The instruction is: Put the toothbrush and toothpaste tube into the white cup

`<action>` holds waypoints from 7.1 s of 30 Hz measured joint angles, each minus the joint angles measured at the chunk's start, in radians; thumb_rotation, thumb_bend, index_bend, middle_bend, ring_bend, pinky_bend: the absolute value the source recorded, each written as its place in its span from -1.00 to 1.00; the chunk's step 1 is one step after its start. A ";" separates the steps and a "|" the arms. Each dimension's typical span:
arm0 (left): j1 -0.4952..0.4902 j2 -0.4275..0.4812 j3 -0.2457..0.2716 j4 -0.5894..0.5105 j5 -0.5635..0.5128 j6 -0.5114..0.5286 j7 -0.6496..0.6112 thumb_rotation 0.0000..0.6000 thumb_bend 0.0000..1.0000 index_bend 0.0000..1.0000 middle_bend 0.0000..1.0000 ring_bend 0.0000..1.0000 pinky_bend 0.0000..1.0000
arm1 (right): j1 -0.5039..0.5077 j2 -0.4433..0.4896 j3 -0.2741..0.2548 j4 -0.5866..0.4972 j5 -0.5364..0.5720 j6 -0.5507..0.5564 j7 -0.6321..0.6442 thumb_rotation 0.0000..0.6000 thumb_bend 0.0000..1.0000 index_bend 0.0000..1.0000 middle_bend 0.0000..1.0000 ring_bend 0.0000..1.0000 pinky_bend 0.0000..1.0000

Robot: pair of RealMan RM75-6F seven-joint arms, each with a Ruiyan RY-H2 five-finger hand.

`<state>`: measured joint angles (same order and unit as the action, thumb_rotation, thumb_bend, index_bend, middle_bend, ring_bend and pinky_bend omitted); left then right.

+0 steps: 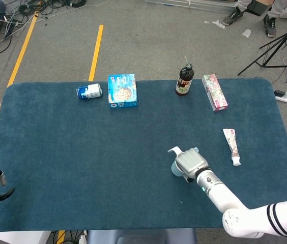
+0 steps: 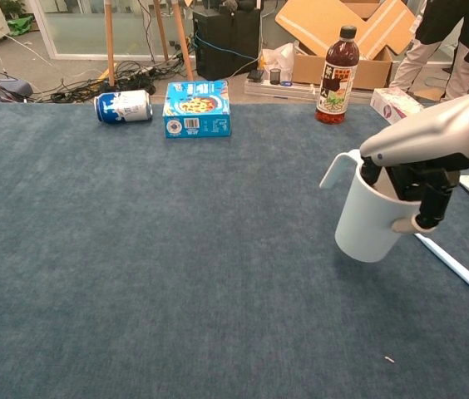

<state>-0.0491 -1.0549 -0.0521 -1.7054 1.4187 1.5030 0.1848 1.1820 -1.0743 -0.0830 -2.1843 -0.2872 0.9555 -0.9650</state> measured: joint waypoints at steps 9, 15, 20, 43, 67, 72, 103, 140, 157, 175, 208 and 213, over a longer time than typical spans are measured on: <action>-0.001 0.000 0.001 -0.002 -0.001 -0.004 0.000 1.00 -1.00 0.32 0.09 -0.13 -0.18 | 0.047 -0.033 -0.058 0.029 0.093 0.051 -0.047 1.00 -0.26 0.25 1.00 1.00 1.00; -0.001 -0.001 0.001 -0.001 -0.003 -0.006 0.000 1.00 -1.00 0.32 0.09 -0.13 -0.18 | 0.067 -0.069 -0.083 0.063 0.134 0.053 -0.061 1.00 -0.26 0.25 1.00 1.00 1.00; 0.000 0.000 0.001 -0.001 -0.001 -0.003 -0.001 1.00 -1.00 0.32 0.09 -0.13 -0.18 | 0.072 -0.088 -0.102 0.080 0.138 0.056 -0.066 1.00 -0.26 0.25 1.00 1.00 1.00; -0.001 -0.003 0.003 0.000 -0.003 -0.008 0.004 1.00 -1.00 0.32 0.09 -0.13 -0.18 | 0.071 -0.074 -0.156 0.076 0.095 0.035 -0.039 1.00 -0.52 -0.36 1.00 1.00 1.00; -0.004 -0.007 0.003 0.003 -0.011 -0.017 0.012 1.00 -1.00 0.32 0.09 -0.13 -0.18 | 0.014 0.119 -0.150 -0.077 -0.161 0.017 0.108 1.00 -0.53 -0.48 1.00 1.00 1.00; -0.005 -0.008 0.003 0.003 -0.012 -0.018 0.013 1.00 -1.00 0.32 0.09 -0.13 -0.18 | -0.044 0.198 -0.144 -0.118 -0.317 0.008 0.188 1.00 -0.53 -0.52 1.00 1.00 1.00; -0.011 -0.023 0.013 0.004 -0.010 -0.034 0.030 1.00 -1.00 0.32 0.09 -0.13 -0.18 | -0.600 0.467 -0.215 0.077 -1.196 -0.097 0.713 1.00 -0.24 -0.69 1.00 1.00 1.00; -0.012 -0.018 0.012 0.002 -0.014 -0.037 0.016 1.00 -1.00 0.32 0.09 -0.13 -0.18 | -0.575 0.113 -0.089 0.381 -0.967 -0.332 0.649 1.00 -0.18 -0.69 1.00 1.00 1.00; -0.010 -0.014 0.011 -0.003 -0.010 -0.030 0.009 1.00 -1.00 0.32 0.09 -0.13 -0.18 | -0.556 0.079 -0.083 0.406 -0.957 -0.358 0.663 1.00 -0.18 -0.69 1.00 1.00 1.00; -0.010 -0.014 0.012 -0.004 -0.010 -0.033 0.010 1.00 -1.00 0.32 0.09 -0.13 -0.18 | -0.533 0.060 -0.076 0.496 -0.837 -0.374 0.660 1.00 -0.18 -0.69 1.00 1.00 1.00; -0.012 -0.009 0.013 -0.007 -0.013 -0.040 -0.001 1.00 -1.00 0.32 0.09 -0.13 -0.18 | -0.665 -0.163 0.045 0.726 -0.921 -0.007 0.740 1.00 -0.48 -0.20 1.00 1.00 1.00; -0.012 -0.007 0.013 -0.009 -0.012 -0.039 -0.005 1.00 -1.00 0.32 0.09 -0.13 -0.18 | -0.670 -0.206 0.059 0.765 -0.908 -0.023 0.723 1.00 -0.49 -0.18 1.00 1.00 1.00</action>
<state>-0.0610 -1.0621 -0.0393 -1.7140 1.4070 1.4642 0.1798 0.5124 -1.2807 -0.0239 -1.4195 -1.1954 0.9325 -0.2418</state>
